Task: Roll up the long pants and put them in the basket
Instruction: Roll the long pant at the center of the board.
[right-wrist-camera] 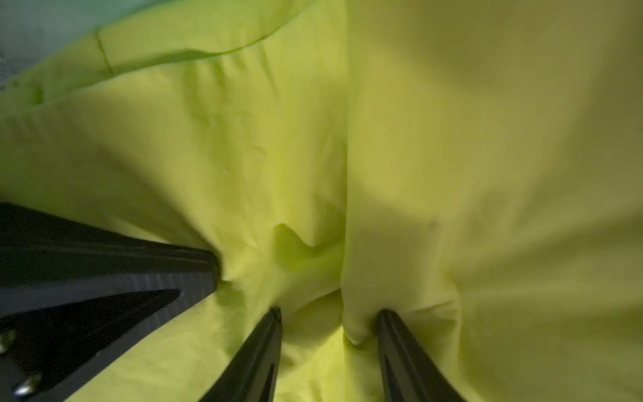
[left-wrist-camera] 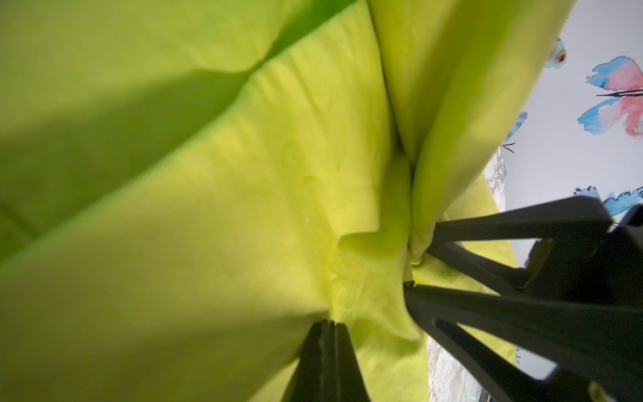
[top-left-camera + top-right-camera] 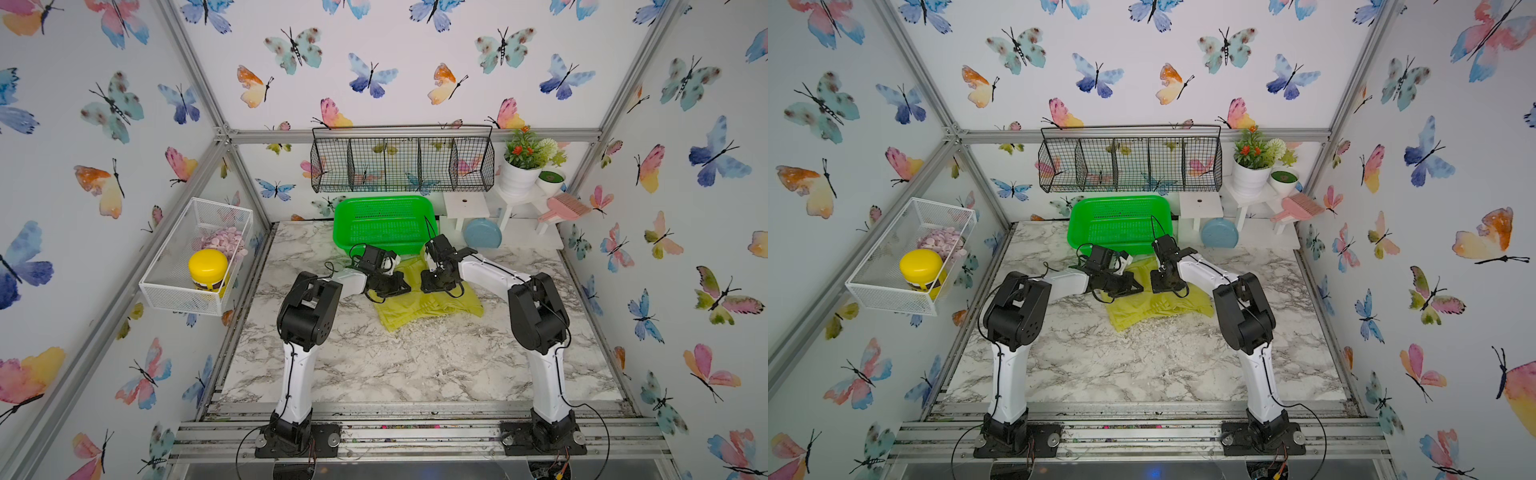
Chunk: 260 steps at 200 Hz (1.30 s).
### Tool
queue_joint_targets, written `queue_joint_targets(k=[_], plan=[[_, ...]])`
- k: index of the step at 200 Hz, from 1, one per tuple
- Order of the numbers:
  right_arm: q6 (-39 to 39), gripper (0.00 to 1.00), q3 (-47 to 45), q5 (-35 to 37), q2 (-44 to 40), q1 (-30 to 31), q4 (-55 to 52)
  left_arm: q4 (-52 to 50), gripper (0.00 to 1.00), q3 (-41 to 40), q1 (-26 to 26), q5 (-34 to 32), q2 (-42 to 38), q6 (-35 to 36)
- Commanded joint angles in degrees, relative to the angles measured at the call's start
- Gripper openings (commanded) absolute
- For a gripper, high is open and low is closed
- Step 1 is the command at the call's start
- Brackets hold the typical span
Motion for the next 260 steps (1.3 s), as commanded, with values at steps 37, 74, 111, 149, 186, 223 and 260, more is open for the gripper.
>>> queue_joint_targets(k=[37,74,111,149,186,223,260], plan=[[14.2,0.49,-26.4,-26.3,-6.5,-11.8,23.0,0.5,0.0,0.7,-0.7,2.0,-2.7,-0.4],[15.9,0.47,-31.9,-33.4,-4.6,-15.6,29.6,1.3,0.0,7.0,-1.8,5.0,-3.1,-0.5],[16.9,0.45,-33.3,-34.2,-3.5,-15.8,30.3,0.1,0.0,18.3,-4.6,9.4,1.9,-1.2],[16.5,0.45,-37.1,-34.4,-4.9,-16.7,30.8,-3.7,0.0,29.4,-7.4,10.9,10.3,-2.4],[15.5,0.45,-41.3,-34.5,-6.7,-17.9,30.8,-3.4,0.0,29.2,-8.9,10.8,14.0,-3.4],[14.0,0.45,-46.0,-34.5,-9.0,-18.2,29.3,-1.6,0.0,27.7,-8.5,7.6,19.2,-6.0],[8.0,0.47,-45.0,-31.1,-15.8,-18.3,19.9,-5.3,0.0,28.6,-8.5,5.1,23.8,-7.2]])
